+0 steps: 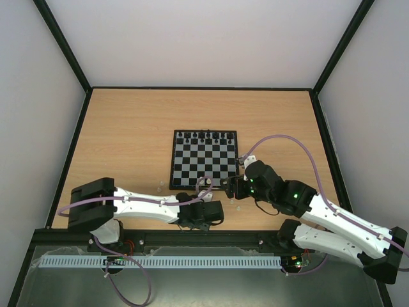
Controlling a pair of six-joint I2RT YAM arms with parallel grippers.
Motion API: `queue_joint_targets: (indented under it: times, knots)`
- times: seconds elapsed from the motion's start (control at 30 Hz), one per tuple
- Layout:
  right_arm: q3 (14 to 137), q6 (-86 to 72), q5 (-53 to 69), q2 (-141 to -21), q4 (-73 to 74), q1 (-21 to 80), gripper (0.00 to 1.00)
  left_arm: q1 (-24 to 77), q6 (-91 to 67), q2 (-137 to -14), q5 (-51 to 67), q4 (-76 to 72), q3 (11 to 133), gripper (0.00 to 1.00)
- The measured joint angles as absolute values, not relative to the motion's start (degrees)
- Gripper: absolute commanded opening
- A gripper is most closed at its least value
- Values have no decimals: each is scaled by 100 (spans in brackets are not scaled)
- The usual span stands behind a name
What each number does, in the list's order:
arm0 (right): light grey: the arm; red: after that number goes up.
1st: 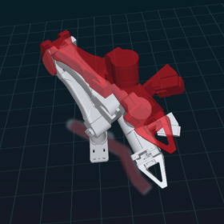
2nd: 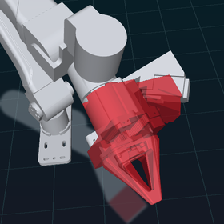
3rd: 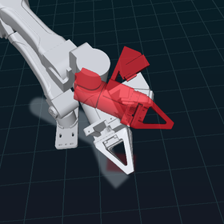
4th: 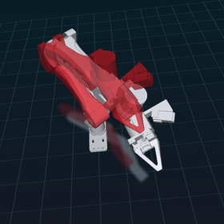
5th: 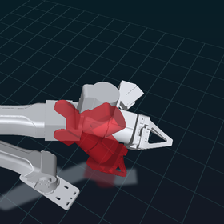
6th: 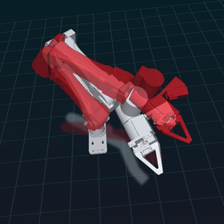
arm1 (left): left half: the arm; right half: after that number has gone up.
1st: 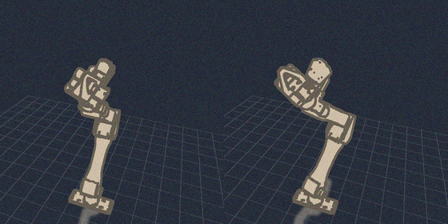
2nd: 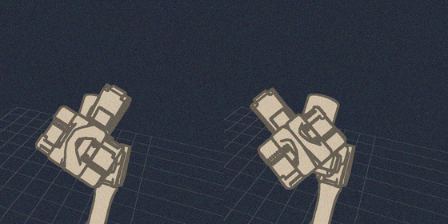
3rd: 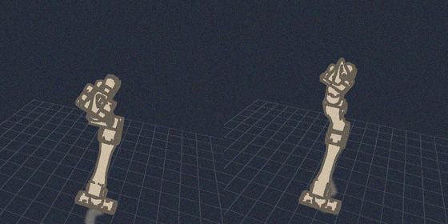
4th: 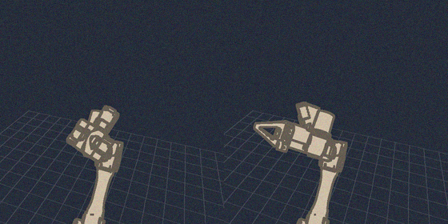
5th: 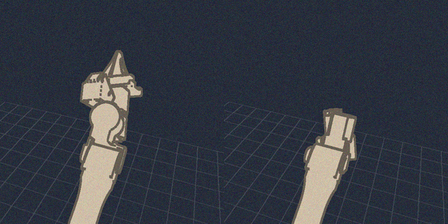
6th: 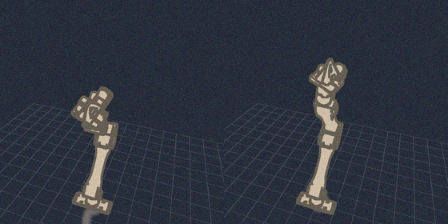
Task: Set up the chess pieces on the board
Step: Pick up the chess piece at the center of the board.
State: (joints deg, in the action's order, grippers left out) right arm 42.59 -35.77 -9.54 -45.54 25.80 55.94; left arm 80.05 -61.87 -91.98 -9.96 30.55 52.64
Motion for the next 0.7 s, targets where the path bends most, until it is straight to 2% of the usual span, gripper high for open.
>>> queue_joint_targets:
  times: [0.3,0.5,0.7]
  knots:
    - [4259,-3577,-956,-4582,2580,5594,79,8005,-6125,-9236,-1002,3124,5264,12]
    - [4259,-3575,-954,-4582,2578,5594,79,8005,-6084,-9236,-1009,3142,5264,7]
    - [4259,-3573,-954,-4582,2578,5594,79,7985,-6047,-9146,-1048,3599,5339,7]
